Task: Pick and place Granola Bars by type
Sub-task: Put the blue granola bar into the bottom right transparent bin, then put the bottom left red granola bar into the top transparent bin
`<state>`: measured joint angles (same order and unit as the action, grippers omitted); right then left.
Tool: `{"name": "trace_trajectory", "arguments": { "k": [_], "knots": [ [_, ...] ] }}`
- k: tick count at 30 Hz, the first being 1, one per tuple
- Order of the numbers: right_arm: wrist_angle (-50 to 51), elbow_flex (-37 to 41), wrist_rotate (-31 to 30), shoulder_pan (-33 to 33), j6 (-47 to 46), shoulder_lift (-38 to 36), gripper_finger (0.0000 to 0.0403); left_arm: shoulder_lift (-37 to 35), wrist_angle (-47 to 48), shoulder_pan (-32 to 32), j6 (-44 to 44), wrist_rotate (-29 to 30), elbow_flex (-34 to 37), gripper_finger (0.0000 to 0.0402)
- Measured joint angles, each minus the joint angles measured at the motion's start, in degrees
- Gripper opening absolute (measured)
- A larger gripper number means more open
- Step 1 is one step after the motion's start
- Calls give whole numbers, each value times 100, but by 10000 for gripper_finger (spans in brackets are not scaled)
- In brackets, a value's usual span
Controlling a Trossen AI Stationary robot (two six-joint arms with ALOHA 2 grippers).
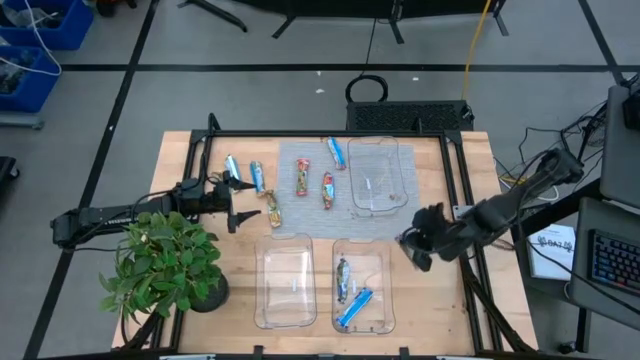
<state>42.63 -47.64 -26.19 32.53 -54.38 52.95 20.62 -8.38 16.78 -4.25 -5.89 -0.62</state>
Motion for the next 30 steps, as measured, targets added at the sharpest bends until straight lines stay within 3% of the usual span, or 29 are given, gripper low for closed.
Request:
{"name": "trace_trajectory", "arguments": {
  "k": [4, 9, 15, 20, 23, 30],
  "knots": [
    [-1170, -282, -195, -226, 1488, 225, 3, 0, 2, 2, 0, 0, 0, 397],
    [-3073, -283, 801, -580, 3048, 964, 3, 0, -40, -1, 83, -2, 1, 397],
    [-3467, -279, 2017, -1060, 3260, 1993, 3, -2, -193, 2, 309, -2, 2, 397],
    [-3439, -314, 2371, -1281, 3304, 2496, 5, -2, -219, 2, 306, 0, 2, 397],
    [-3457, -321, 2493, -1354, 3333, 2628, 37, -2, -219, -1, 306, -2, 2, 397],
    [-3367, -321, 2494, -1359, 3478, 2561, 161, -1, -219, 1, 306, -2, 1, 397]
  ]
}}
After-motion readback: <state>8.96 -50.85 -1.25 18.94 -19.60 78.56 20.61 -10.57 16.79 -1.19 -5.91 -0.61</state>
